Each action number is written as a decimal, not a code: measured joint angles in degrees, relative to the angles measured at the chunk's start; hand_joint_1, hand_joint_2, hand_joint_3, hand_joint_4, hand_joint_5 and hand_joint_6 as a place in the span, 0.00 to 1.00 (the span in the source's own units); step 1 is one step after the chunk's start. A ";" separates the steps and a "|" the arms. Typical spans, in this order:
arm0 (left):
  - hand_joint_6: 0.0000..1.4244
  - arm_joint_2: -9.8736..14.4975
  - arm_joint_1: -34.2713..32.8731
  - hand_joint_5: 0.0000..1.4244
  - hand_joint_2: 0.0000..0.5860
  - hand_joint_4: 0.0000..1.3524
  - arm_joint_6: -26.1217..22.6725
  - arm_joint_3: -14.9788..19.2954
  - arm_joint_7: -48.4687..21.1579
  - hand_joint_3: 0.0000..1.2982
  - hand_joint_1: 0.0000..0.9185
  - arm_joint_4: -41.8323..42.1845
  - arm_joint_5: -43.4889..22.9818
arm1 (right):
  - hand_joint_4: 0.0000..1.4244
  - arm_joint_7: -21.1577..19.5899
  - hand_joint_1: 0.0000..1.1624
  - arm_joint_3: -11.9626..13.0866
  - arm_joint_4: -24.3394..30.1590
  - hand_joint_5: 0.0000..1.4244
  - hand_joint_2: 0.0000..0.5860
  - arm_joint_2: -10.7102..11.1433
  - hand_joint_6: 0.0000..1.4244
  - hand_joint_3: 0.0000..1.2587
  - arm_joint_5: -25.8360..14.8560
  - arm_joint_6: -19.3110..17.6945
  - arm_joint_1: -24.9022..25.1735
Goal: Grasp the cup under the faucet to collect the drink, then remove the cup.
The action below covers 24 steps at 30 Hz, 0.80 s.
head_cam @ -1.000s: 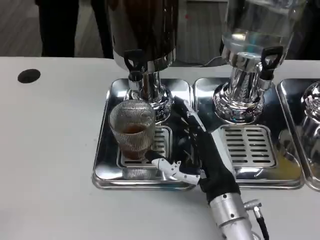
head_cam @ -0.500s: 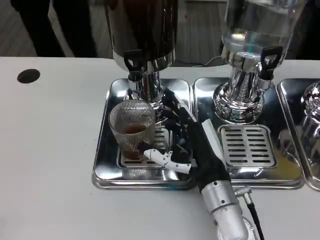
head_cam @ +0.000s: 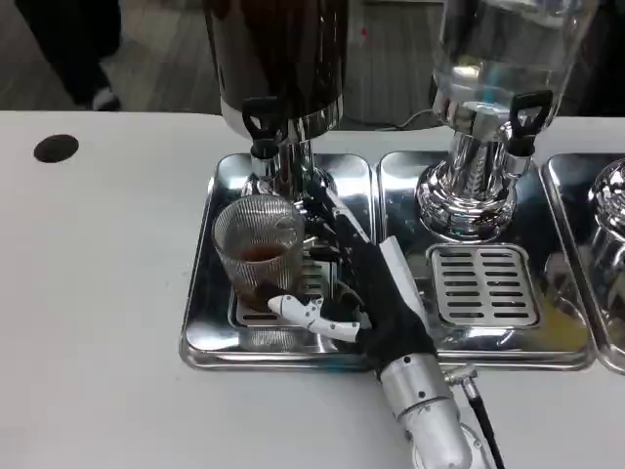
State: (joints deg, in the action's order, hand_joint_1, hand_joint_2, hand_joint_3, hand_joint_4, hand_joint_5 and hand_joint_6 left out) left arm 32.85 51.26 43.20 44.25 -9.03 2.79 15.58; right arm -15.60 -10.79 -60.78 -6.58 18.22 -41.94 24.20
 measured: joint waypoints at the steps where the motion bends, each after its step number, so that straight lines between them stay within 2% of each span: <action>1: 0.00 -0.09 0.13 0.00 0.00 0.00 0.13 0.09 0.00 0.00 0.00 0.00 -0.15 | 0.08 -0.01 0.84 -0.15 -0.25 0.12 0.27 0.00 0.18 0.07 0.00 0.03 0.16; 9: 0.00 -0.19 1.01 0.00 0.00 0.00 1.03 2.02 0.00 0.00 0.00 -0.07 -1.77 | 0.08 -0.24 0.84 -0.62 -2.39 0.13 0.27 0.03 0.18 0.07 -0.02 0.58 1.11; 24: 0.00 -1.42 1.08 0.00 0.00 0.00 1.48 1.97 -0.01 0.00 0.00 -0.54 -1.73 | 0.08 -0.57 0.84 -0.75 -4.94 0.13 0.27 0.27 0.18 0.07 -0.44 1.69 3.59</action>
State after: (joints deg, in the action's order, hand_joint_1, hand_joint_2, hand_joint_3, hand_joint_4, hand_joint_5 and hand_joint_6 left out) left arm 31.44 52.35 44.67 46.22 -9.04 2.25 13.84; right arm -16.17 -11.54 -65.72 -6.31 17.77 -40.24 27.79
